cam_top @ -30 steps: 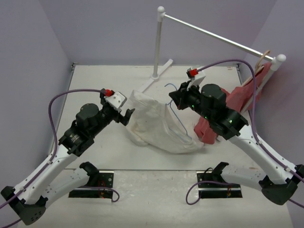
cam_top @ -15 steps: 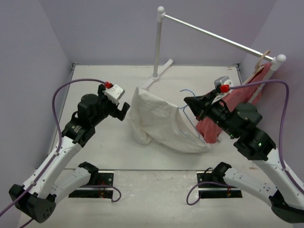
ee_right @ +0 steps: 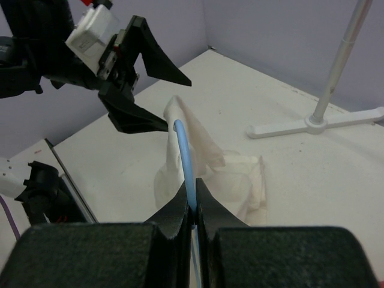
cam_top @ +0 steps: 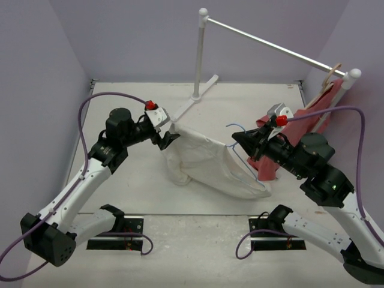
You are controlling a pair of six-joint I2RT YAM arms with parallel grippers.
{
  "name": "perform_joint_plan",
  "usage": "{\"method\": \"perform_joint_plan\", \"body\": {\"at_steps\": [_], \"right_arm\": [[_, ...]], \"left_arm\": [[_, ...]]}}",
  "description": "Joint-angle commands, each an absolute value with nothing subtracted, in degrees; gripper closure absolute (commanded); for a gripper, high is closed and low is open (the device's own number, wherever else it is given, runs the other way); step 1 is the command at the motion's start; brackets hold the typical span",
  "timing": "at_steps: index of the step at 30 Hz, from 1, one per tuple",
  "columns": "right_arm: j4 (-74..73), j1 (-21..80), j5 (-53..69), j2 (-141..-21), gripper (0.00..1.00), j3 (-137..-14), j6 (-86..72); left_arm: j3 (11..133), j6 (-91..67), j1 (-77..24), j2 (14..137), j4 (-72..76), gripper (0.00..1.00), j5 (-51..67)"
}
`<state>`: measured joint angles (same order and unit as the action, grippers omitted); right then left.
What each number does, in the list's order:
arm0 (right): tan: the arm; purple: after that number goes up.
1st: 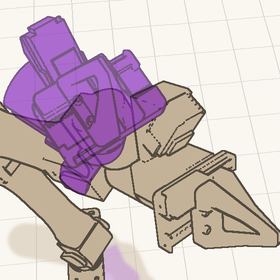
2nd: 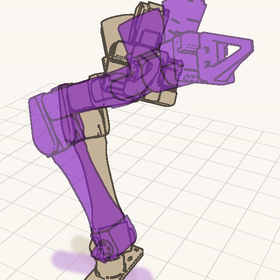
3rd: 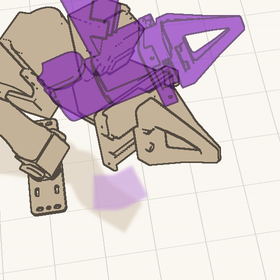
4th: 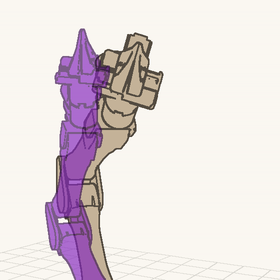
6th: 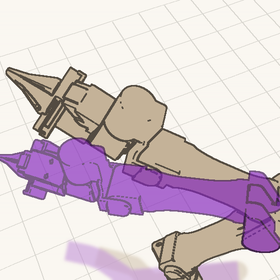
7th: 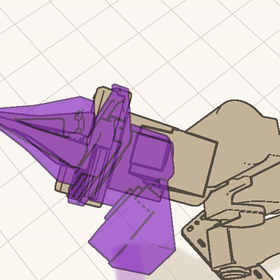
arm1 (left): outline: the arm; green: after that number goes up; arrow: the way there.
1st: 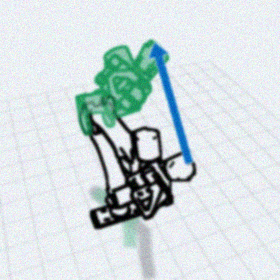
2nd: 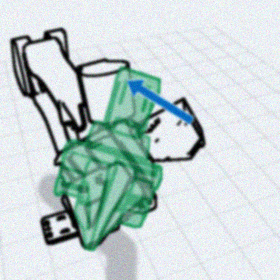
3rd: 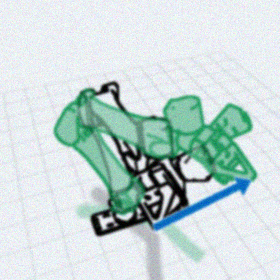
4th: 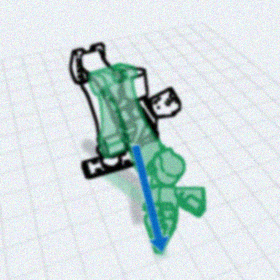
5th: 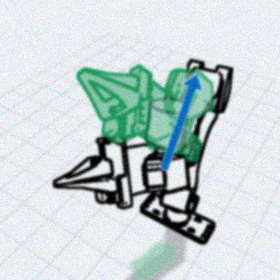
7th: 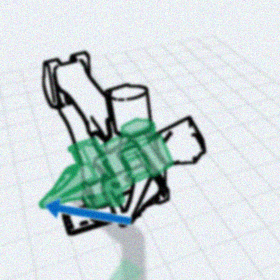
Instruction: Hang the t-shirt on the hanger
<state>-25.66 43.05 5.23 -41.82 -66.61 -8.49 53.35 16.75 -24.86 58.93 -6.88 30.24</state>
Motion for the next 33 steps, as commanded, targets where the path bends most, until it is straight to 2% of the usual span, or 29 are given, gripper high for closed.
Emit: {"method": "perform_joint_plan", "body": {"at_steps": [1, 3, 4, 5, 6, 7, 8, 9, 10, 17, 22, 33], "right_arm": [[-24.61, 42.98, 8.50, -39.99, 1.00, -69.78, -6.07], [-24.75, 42.91, 8.53, -39.35, 1.00, -69.57, -5.35], [-24.86, 42.93, 8.41, -39.16, 1.00, -69.48, -5.07], [-24.96, 42.96, 8.20, -39.11, 1.00, -69.43, -4.94], [-24.98, 42.89, 7.78, -39.14, 1.00, -69.45, -5.01], [-25.05, 42.89, 6.77, -39.29, 1.00, -69.52, -5.01], [-25.05, 42.97, 6.16, -39.44, 1.00, -69.52, -5.01], [-25.15, 42.93, 5.28, -39.71, 1.00, -69.67, -5.16], [-25.22, 42.89, 4.43, -39.90, 1.00, -69.83, -5.32], [-25.29, 42.49, -0.06, -39.70, 1.00, -70.75, -6.13], [-25.35, 41.87, -6.48, -39.25, 1.00, -70.80, -7.79], [-24.87, 40.52, -5.87, -43.94, 1.00, -74.00, -9.23]], "left_arm": [[58.00, 20.47, -24.08, 63.02, -10.10, 0.10, 32.55], [58.51, 22.12, -23.65, 62.89, -10.89, 0.11, 36.54], [58.74, 23.19, -23.52, 62.76, -11.62, 0.14, 39.68], [58.96, 24.07, -23.47, 62.67, -12.41, 0.20, 42.87], [59.36, 24.25, -23.47, 62.73, -13.09, 0.30, 44.54], [59.94, 25.03, -23.47, 63.02, -14.32, 0.57, 46.11], [60.24, 24.67, -23.47, 63.25, -14.63, 0.77, 45.68], [60.24, 24.22, -23.47, 63.38, -14.87, 0.91, 44.28], [60.16, 23.98, -23.47, 63.38, -15.14, 0.99, 42.90], [57.85, 21.82, -23.47, 60.26, -13.51, 1.00, 34.43], [57.40, 14.23, -22.28, 59.16, -10.11, 1.00, 13.99], [54.93, 6.78, -21.88, 59.32, -6.85, 1.00, 6.97]]}}
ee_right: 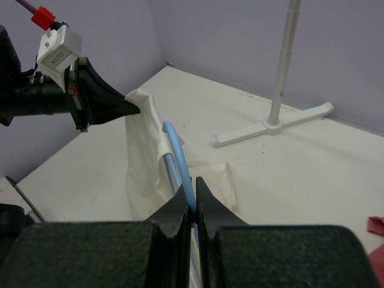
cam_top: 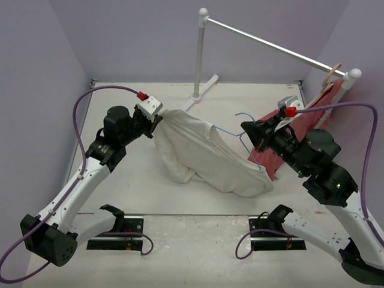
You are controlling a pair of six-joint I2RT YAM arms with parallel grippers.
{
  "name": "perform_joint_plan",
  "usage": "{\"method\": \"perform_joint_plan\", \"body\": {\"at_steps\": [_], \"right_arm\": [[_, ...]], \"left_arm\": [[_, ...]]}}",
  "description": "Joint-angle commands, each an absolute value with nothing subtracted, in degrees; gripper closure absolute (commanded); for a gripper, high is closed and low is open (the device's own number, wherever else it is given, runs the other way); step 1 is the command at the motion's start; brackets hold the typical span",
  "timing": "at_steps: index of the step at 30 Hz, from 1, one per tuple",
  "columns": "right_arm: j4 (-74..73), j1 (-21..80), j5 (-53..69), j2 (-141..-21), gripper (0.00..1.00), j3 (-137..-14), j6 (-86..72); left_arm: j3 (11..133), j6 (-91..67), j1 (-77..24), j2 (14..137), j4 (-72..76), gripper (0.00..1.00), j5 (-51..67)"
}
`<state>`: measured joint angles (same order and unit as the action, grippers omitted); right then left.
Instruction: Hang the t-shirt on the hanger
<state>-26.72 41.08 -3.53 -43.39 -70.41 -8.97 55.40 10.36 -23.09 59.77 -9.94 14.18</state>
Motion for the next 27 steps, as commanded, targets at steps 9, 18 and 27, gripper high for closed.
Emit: {"method": "perform_joint_plan", "body": {"at_steps": [9, 18, 27], "right_arm": [[-24.96, 40.17, -2.88, -46.69, 1.00, -73.31, -9.05], [-25.21, 40.08, 1.58, -51.02, 1.00, -76.78, -9.14], [-24.53, 40.17, 3.74, -55.35, 1.00, -78.70, -8.82]], "left_arm": [[53.64, 2.44, -21.09, 58.38, -3.71, 1.00, -4.98], [56.41, 1.76, -21.01, 57.44, -3.26, 0.00, 9.60], [60.10, -2.61, -21.01, 50.15, 7.81, 0.00, 41.03]]}}
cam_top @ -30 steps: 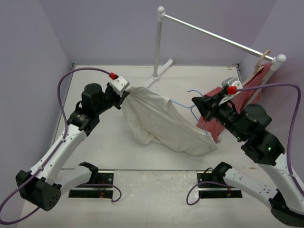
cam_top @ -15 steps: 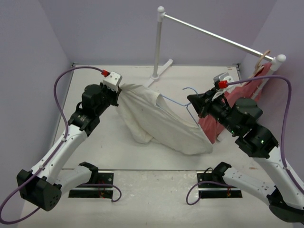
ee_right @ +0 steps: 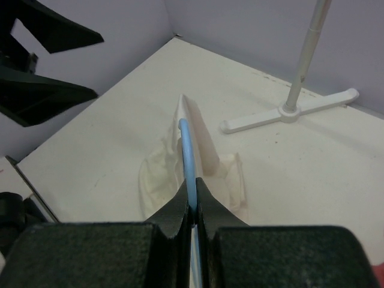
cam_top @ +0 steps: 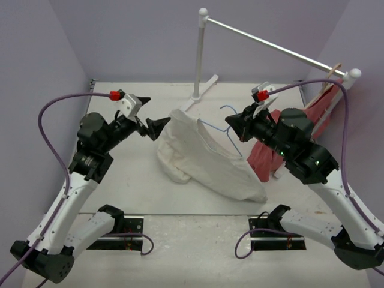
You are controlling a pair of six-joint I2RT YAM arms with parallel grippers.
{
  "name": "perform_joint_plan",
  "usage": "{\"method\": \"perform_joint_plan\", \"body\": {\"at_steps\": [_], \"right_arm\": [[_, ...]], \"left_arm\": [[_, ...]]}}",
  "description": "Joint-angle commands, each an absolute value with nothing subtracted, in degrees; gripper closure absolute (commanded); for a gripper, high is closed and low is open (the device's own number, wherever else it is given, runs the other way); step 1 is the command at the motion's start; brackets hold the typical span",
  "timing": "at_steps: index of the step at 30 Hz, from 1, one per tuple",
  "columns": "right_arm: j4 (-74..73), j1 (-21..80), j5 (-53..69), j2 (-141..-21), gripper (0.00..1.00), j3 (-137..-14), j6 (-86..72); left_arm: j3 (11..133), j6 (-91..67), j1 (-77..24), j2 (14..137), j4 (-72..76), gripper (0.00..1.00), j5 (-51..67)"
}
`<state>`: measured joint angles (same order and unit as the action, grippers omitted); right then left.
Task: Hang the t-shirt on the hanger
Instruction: Place the T-shirt on the hanger, then place the hanger at the clothesline.
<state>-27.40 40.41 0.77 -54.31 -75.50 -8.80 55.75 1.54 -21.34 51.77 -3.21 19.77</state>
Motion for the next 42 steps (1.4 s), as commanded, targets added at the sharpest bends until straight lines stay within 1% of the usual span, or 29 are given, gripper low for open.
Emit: {"method": "perform_joint_plan", "body": {"at_steps": [1, 5, 8, 9, 14, 15, 18, 19, 20, 21, 25, 26, 27, 29, 30, 31, 37, 38, 40, 42], "right_arm": [[-24.41, 40.14, 4.47, -55.89, 1.00, -79.06, -9.13], [-23.65, 40.25, 9.03, -58.48, 1.00, -81.43, -10.76], [-22.50, 40.26, 13.18, -59.94, 1.00, -82.98, -11.55], [-22.50, 40.32, 13.76, -60.39, 1.00, -83.93, -11.71], [-23.12, 40.43, 15.81, -61.52, 1.00, -85.60, -11.86], [-23.06, 40.47, 16.05, -61.45, 1.00, -85.62, -11.94], [-22.67, 40.60, 17.21, -61.05, 1.00, -85.69, -12.03], [-22.64, 40.61, 17.47, -60.89, 1.00, -85.75, -11.90], [-22.73, 40.61, 17.74, -60.71, 1.00, -85.84, -11.81], [-22.89, 40.61, 17.84, -60.56, 1.00, -85.91, -11.74], [-23.96, 40.61, 17.28, -60.91, 1.00, -86.49, -11.14], [-24.13, 40.55, 17.17, -60.99, 1.00, -86.57, -11.02], [-24.17, 40.57, 16.77, -61.00, 1.00, -86.36, -10.93], [-23.74, 40.61, 16.26, -60.68, 1.00, -85.82, -10.93], [-23.52, 40.61, 16.28, -60.50, 1.00, -85.47, -10.99], [-23.30, 40.61, 16.41, -60.26, 1.00, -85.21, -11.03], [-22.50, 40.61, 15.51, -59.46, 0.99, -83.05, -11.16], [-22.36, 40.61, 15.45, -58.98, 0.96, -81.98, -11.14], [-21.93, 40.56, 14.57, -57.35, 0.69, -80.03, -10.99], [-21.93, 40.47, 13.30, -55.41, 0.46, -78.31, -10.68]], "left_arm": [[60.55, -4.46, -21.06, 51.19, 9.22, 0.00, 44.07], [62.01, -9.29, -24.70, 56.50, 16.89, 0.00, 50.55], [64.82, -2.14, -32.72, 60.89, 13.09, 0.00, 46.12], [66.38, -0.78, -35.19, 62.63, 12.07, 0.00, 46.26], [70.74, -0.26, -37.70, 69.07, 12.21, 0.00, 47.83], [71.18, -0.26, -37.90, 69.76, 12.22, 0.02, 48.62], [73.66, -0.26, -38.73, 73.64, 11.79, 0.14, 51.55], [74.27, -0.26, -38.79, 74.87, 11.39, 0.22, 52.54], [74.72, -0.26, -38.83, 76.04, 11.03, 0.33, 53.39], [75.12, -0.35, -38.89, 76.95, 10.78, 0.37, 54.31], [75.94, -0.54, -39.41, 78.93, 10.39, 0.38, 58.33], [76.18, -0.53, -39.52, 79.21, 10.21, 0.40, 59.11], [76.50, -0.37, -39.55, 79.49, 9.53, 0.49, 59.80], [77.13, -0.26, -39.55, 80.15, 7.84, 0.84, 59.98], [77.27, 0.09, -39.55, 80.37, 7.38, 0.93, 59.59], [77.34, 1.42, -39.55, 80.54, 6.99, 1.00, 59.13], [77.65, 3.61, -39.55, 80.64, 5.88, 1.00, 58.23], [77.99, 4.61, -39.53, 80.60, 5.05, 1.00, 58.77], [79.17, 6.63, -39.38, 80.89, 2.94, 1.00, 59.77], [80.38, 7.43, -39.02, 81.44, 0.70, 1.00, 62.01]]}}
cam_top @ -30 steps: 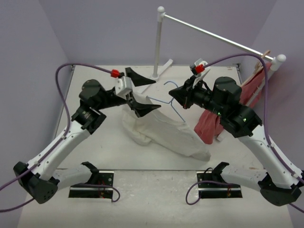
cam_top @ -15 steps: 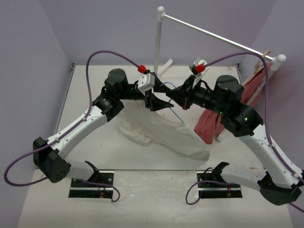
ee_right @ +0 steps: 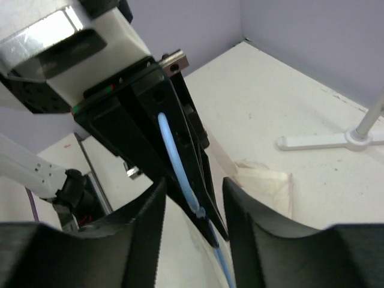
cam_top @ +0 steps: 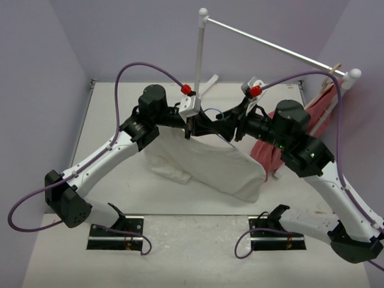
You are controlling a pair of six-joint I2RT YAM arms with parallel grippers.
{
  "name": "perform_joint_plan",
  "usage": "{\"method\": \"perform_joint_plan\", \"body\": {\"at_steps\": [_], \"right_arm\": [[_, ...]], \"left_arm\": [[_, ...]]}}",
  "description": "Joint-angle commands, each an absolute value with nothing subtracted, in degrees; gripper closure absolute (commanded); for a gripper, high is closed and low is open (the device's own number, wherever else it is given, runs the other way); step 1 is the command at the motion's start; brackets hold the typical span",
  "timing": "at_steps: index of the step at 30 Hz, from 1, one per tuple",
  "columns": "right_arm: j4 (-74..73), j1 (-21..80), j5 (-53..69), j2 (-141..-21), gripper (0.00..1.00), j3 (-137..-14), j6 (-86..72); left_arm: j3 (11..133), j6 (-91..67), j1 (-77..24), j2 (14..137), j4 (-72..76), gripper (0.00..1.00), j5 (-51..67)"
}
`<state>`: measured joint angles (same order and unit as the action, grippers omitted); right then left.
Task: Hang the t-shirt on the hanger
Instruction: Place the hanger at the clothesline.
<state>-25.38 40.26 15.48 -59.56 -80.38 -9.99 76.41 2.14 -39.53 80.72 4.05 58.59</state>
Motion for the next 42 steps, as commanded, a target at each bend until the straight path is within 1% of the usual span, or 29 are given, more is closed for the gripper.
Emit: {"method": "perform_joint_plan", "body": {"at_steps": [1, 3, 6, 10, 12, 15, 17, 19, 22, 23, 26, 27, 28, 29, 31, 32, 35, 39, 40, 42], "right_arm": [[-22.19, 40.43, 12.27, -53.62, 0.38, -77.09, -10.46], [-24.19, 40.14, 10.50, -49.23, 0.31, -75.14, -10.01], [-29.48, 40.08, 11.36, -45.65, 0.30, -74.47, -7.89], [-39.74, 40.08, 13.49, -47.30, 0.25, -75.13, -4.01], [-45.72, 40.31, 16.01, -50.07, 0.25, -75.22, -3.24], [-48.53, 40.87, 17.71, -53.78, 0.22, -74.62, -4.22], [-49.58, 40.97, 16.81, -54.20, 0.24, -73.37, -4.96], [-50.23, 40.98, 15.69, -53.47, 0.32, -72.01, -5.18], [-50.11, 41.04, 18.39, -51.65, 0.54, -70.60, -5.45], [-50.02, 41.04, 18.69, -50.97, 0.57, -70.34, -5.53], [-50.18, 40.96, 17.10, -50.71, 0.56, -70.39, -5.62], [-50.26, 41.04, 16.74, -50.87, 0.58, -70.48, -5.62], [-50.20, 41.04, 16.62, -50.89, 0.63, -70.57, -5.55], [-49.74, 41.04, 16.89, -50.72, 0.72, -70.52, -5.42], [-48.86, 41.04, 17.26, -50.35, 0.95, -70.35, -5.50], [-48.32, 41.04, 17.35, -50.17, 1.00, -70.21, -5.67], [-45.68, 41.04, 17.30, -49.56, 1.00, -69.60, -6.86], [-40.83, 41.04, 13.80, -47.27, 1.00, -66.52, -10.85], [-40.12, 41.04, 13.14, -46.87, 1.00, -66.04, -11.72], [-38.30, 41.04, 12.74, -45.63, 1.00, -64.72, -14.20]], "left_arm": [[81.21, 8.12, -38.67, 81.91, -1.13, 1.00, 63.71], [82.09, 8.58, -37.41, 82.73, -3.44, 1.00, 67.80], [82.59, 8.73, -36.27, 83.29, -4.04, 1.00, 72.49], [83.89, 9.13, -36.21, 83.58, -4.14, 1.00, 79.30], [84.96, 9.01, -36.21, 83.52, -4.22, 1.00, 76.97], [87.01, 8.26, -36.21, 83.98, -4.22, 1.00, 75.24], [88.93, 7.93, -36.02, 84.46, -5.50, 1.00, 74.77], [89.64, 8.00, -35.82, 84.46, -6.13, 1.00, 74.55], [91.20, 7.49, -34.92, 84.55, -6.33, 1.00, 74.24], [91.62, 7.39, -34.58, 84.71, -6.17, 1.00, 74.73], [92.97, 6.02, -34.19, 85.25, -5.71, 1.00, 75.85], [93.07, 5.35, -34.11, 85.25, -4.54, 1.00, 76.24], [93.31, 4.49, -33.87, 85.25, -4.08, 1.00, 76.21], [93.34, 3.89, -33.67, 85.31, -3.09, 1.00, 76.31], [93.27, 2.00, -33.30, 85.34, -1.50, 1.00, 76.45], [93.25, 1.22, -33.19, 85.38, -0.59, 1.00, 76.40], [92.89, -1.50, -32.96, 85.33, 3.35, 1.00, 75.00], [89.34, -4.53, -32.96, 82.44, 8.12, 0.99, 61.90], [88.31, -4.98, -32.96, 81.70, 9.32, 0.90, 59.33], [86.68, -4.72, -32.96, 80.30, 10.19, 0.63, 53.45]]}}
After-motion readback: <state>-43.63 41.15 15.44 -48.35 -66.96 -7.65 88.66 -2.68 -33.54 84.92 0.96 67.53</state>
